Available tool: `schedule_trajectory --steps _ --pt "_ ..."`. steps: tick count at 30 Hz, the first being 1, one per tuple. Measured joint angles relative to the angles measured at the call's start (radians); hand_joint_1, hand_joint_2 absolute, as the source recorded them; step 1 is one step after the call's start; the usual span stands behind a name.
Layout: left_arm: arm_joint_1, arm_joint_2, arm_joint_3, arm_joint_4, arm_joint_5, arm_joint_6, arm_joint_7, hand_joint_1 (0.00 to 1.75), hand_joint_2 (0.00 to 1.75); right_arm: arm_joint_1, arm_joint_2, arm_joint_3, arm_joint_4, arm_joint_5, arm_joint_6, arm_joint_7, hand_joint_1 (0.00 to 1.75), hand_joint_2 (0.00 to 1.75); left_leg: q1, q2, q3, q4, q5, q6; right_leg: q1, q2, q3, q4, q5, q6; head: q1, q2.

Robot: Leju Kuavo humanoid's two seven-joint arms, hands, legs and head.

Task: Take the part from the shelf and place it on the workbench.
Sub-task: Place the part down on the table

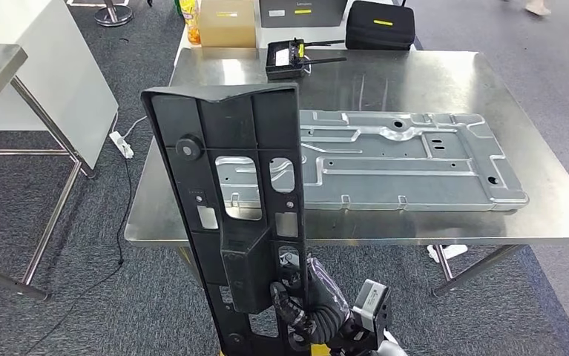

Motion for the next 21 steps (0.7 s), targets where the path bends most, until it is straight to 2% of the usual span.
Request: schedule_trajectory --steps 2,3,4,6,9,11,13,14,15,16,17,18,19,20,21 --pt "0.0 0.0 0.0 0.0 0.0 0.002 0.0 0.0 1.75 0.0 0.0 0.0 0.0 0.0 0.002 0.0 1.75 1.75 -0.001 -0.003 0.009 0.0 -0.006 -0.003 0.002 0.001 0.051 -0.127 0.079 -0.011 0.0 0.0" --pt "0.0 0.0 0.0 0.0 -0.001 0.002 0.0 0.0 1.75 0.0 0.0 0.0 0.0 -0.001 0.003 0.0 1.75 1.75 -0.002 -0.004 0.012 0.001 -0.01 -0.006 0.006 0.002 0.081 -0.195 0.108 -0.017 0.0 0.0" --pt "0.0 0.0 0.0 0.0 -0.001 0.003 0.0 0.0 1.75 0.0 0.0 0.0 -0.001 -0.001 0.004 0.0 1.75 1.75 -0.003 -0.005 0.013 0.001 -0.012 -0.01 0.01 0.003 0.101 -0.24 0.122 -0.022 0.0 0.0" --pt "-0.001 -0.001 0.0 0.0 0.0 0.005 0.0 0.0 1.75 0.001 0.0 0.0 -0.001 -0.002 0.006 0.0 1.75 1.75 -0.003 -0.005 0.012 0.001 -0.015 -0.02 0.017 0.005 0.112 -0.266 0.122 -0.029 0.0 0.0" --pt "-0.001 0.0 0.002 0.0 0.0 0.007 0.001 0.0 1.75 0.001 0.0 -0.001 -0.001 -0.002 0.01 0.0 1.75 1.75 -0.003 -0.002 0.011 0.016 -0.032 -0.037 0.009 0.007 0.121 -0.28 0.124 -0.041 0.0 0.0" --pt "-0.001 0.001 0.003 0.0 0.0 0.008 0.001 0.0 1.75 0.001 0.0 -0.001 -0.001 -0.002 0.013 0.0 1.75 1.75 -0.001 -0.001 -0.032 0.108 -0.083 -0.043 0.005 0.003 0.128 -0.287 0.124 -0.05 -0.001 0.0" --pt "0.001 0.001 0.004 0.0 0.0 0.008 0.0 0.0 1.75 0.002 0.0 -0.001 -0.001 -0.003 0.016 0.0 1.75 1.75 0.0 0.0 -0.101 0.24 -0.135 -0.048 0.006 0.001 0.131 -0.286 0.12 -0.054 -0.001 0.0" --pt "0.002 0.001 0.004 0.0 0.0 0.008 0.0 0.0 1.75 0.002 0.0 -0.001 0.0 -0.003 0.017 0.0 1.75 1.75 0.0 0.0 -0.124 0.278 -0.139 -0.05 0.007 0.0 0.132 -0.285 0.118 -0.055 -0.001 0.0" --pt "0.003 0.002 0.005 0.0 0.0 0.008 0.0 0.0 1.75 0.003 0.0 -0.001 0.0 -0.003 0.017 0.0 1.75 1.75 0.0 0.0 -0.13 0.279 -0.123 -0.05 0.007 0.001 0.134 -0.284 0.116 -0.055 -0.001 0.0" --pt "0.003 0.002 0.006 0.0 0.0 0.008 0.0 0.0 1.75 0.003 0.0 -0.001 0.0 -0.003 0.017 0.0 1.75 1.75 0.0 0.0 -0.117 0.243 -0.09 -0.049 0.007 0.002 0.137 -0.281 0.113 -0.054 -0.001 0.0" --pt "0.003 0.003 0.007 0.0 0.0 0.008 0.0 0.0 1.75 0.002 0.0 -0.001 0.0 -0.003 0.017 0.0 1.75 1.75 0.0 0.001 -0.089 0.177 -0.049 -0.047 0.007 0.002 0.14 -0.278 0.109 -0.052 -0.001 0.0" --pt "0.002 0.003 0.008 0.0 0.0 0.008 0.0 0.0 1.75 0.002 0.0 -0.001 0.0 -0.003 0.017 0.0 1.75 1.75 -0.001 0.001 -0.059 0.11 -0.02 -0.044 0.01 0.003 0.141 -0.274 0.105 -0.048 -0.001 0.0" --pt "0.001 0.004 0.01 0.0 0.0 0.008 0.0 0.0 1.75 0.002 0.0 -0.001 -0.001 -0.004 0.017 0.0 1.75 1.75 -0.003 0.001 -0.035 0.058 -0.001 -0.04 0.012 0.004 0.142 -0.269 0.101 -0.044 -0.001 0.0" --pt "0.0 0.004 0.011 0.0 0.0 0.008 0.0 0.0 1.75 0.002 0.0 -0.001 -0.001 -0.005 0.017 0.001 1.75 1.75 -0.004 0.001 -0.021 0.026 0.005 -0.036 0.013 0.004 0.141 -0.266 0.098 -0.039 0.0 0.0" --pt "-0.001 0.004 0.013 0.0 -0.001 0.008 0.0 0.0 1.75 0.001 0.0 -0.001 0.0 -0.006 0.017 0.002 1.75 1.75 -0.006 0.001 -0.019 0.018 0.002 -0.031 0.015 0.004 0.14 -0.265 0.097 -0.034 0.0 0.0"
